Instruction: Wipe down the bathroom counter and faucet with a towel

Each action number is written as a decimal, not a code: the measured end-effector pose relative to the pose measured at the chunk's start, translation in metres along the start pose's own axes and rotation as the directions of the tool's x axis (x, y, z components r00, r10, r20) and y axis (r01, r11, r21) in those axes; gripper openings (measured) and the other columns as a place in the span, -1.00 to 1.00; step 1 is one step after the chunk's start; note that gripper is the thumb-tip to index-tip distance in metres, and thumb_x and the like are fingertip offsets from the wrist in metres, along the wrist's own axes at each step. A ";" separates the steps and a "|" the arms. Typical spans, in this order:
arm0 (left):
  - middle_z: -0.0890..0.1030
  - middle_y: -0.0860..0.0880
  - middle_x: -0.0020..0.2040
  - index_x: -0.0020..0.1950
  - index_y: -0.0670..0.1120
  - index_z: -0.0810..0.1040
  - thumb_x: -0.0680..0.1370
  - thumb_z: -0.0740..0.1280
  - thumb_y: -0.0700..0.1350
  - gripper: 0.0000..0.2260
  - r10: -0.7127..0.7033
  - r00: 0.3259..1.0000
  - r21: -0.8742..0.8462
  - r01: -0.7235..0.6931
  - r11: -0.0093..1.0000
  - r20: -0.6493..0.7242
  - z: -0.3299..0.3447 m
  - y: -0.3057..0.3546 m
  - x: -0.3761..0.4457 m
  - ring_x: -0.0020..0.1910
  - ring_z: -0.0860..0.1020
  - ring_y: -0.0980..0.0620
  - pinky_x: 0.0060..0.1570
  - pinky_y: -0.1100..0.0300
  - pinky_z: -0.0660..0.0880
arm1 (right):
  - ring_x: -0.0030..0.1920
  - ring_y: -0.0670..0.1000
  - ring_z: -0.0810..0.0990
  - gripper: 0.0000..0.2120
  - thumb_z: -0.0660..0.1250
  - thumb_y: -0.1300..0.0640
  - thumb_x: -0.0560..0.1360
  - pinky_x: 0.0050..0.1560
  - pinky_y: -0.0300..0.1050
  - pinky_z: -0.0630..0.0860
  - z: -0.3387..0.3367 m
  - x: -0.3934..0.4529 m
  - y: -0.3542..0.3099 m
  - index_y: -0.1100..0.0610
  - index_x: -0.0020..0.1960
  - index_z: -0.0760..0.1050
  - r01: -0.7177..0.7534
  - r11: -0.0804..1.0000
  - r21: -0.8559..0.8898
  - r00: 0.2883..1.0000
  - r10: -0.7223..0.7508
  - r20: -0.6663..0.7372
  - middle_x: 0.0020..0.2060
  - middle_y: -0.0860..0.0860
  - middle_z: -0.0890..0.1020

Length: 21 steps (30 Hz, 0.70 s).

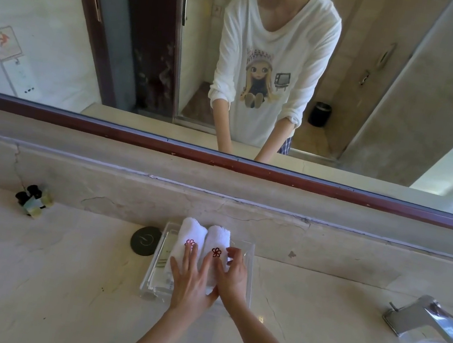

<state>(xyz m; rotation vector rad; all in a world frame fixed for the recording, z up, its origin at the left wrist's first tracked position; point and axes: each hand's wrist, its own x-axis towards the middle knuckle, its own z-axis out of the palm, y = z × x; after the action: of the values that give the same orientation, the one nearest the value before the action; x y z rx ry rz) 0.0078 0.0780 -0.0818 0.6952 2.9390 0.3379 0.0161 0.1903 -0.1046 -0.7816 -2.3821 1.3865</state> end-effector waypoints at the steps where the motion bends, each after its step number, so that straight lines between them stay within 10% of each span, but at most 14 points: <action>1: 0.42 -0.24 0.38 0.34 0.04 0.41 0.14 0.49 0.25 -0.18 0.013 0.998 -0.010 -0.014 1.000 -0.058 0.001 -0.002 0.000 0.42 0.31 -0.23 0.23 -0.38 0.31 | 0.06 -0.06 0.49 -0.79 0.24 0.03 0.54 0.04 -0.16 0.46 -0.001 0.000 -0.001 0.05 0.15 0.37 0.007 1.000 0.008 1.000 -0.007 -0.012 0.07 -0.08 0.48; 9: 0.64 -0.09 -0.04 0.02 0.03 0.53 0.12 0.53 0.18 -0.46 0.112 0.992 0.051 -0.109 0.993 -0.058 0.000 -0.001 0.002 0.13 0.57 -0.14 0.21 -0.29 0.25 | 0.00 -0.03 0.53 -0.80 0.18 0.24 0.52 0.01 -0.18 0.47 -0.007 -0.005 -0.004 0.10 0.11 0.45 0.009 0.997 -0.074 1.000 -0.007 0.029 -0.01 -0.07 0.50; 14: 0.39 -0.02 0.34 0.39 0.00 0.31 0.56 0.18 -0.02 -0.61 0.174 0.985 0.043 -0.173 0.984 -0.019 -0.014 0.009 0.005 0.40 0.31 -0.02 0.49 -0.03 0.07 | 0.16 -0.06 0.51 -0.62 0.15 0.30 0.45 0.17 -0.22 0.43 -0.016 -0.004 -0.005 0.07 0.22 0.46 -0.010 0.992 -0.128 0.985 0.032 0.169 0.13 -0.05 0.55; 21: 0.32 -0.06 0.42 0.46 -0.05 0.23 0.52 0.31 -0.08 -0.47 0.188 0.982 -0.108 -0.187 0.976 -0.007 -0.017 0.016 -0.006 0.39 0.35 -0.04 0.32 0.17 0.36 | 0.12 0.01 0.57 -0.53 0.15 0.36 0.47 0.20 -0.14 0.49 -0.039 -0.013 -0.003 0.09 0.34 0.39 -0.028 0.993 -0.117 0.943 0.065 0.326 0.27 0.03 0.51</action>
<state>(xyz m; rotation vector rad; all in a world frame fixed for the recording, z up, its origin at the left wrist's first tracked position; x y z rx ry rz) 0.0176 0.0854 -0.0610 0.9584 2.8321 0.5074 0.0449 0.2090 -0.0826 -0.6815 -2.7308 1.5179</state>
